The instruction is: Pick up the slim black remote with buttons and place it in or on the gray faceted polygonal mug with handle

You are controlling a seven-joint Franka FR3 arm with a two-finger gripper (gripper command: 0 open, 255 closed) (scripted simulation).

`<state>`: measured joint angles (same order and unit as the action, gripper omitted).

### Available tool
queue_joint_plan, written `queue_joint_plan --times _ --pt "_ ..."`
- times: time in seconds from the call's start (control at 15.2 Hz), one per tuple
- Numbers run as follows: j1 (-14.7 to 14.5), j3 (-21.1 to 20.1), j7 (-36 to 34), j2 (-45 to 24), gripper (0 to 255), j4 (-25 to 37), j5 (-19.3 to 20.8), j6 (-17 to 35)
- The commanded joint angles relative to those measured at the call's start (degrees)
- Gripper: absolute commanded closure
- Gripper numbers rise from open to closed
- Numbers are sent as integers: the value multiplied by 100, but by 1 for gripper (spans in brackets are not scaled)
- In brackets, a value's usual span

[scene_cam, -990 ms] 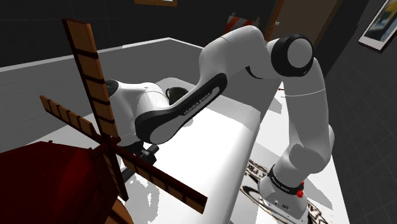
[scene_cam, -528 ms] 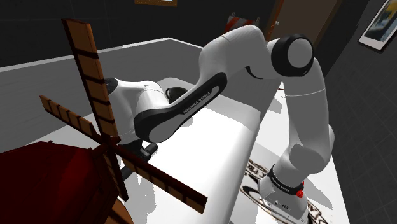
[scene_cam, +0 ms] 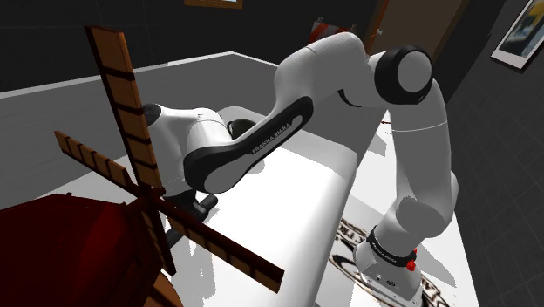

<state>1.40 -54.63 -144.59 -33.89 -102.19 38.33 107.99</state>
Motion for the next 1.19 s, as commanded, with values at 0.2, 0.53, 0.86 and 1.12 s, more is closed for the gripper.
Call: queue_joint_plan --times 0.2,0.53,0.86,1.12 --pt "95 -146 139 198 255 103 -190 -237" --pt "165 -274 274 377 255 261 -363 -495" --pt "215 -383 404 536 255 454 -519 -768" --pt "237 -455 504 646 255 635 -629 -999"
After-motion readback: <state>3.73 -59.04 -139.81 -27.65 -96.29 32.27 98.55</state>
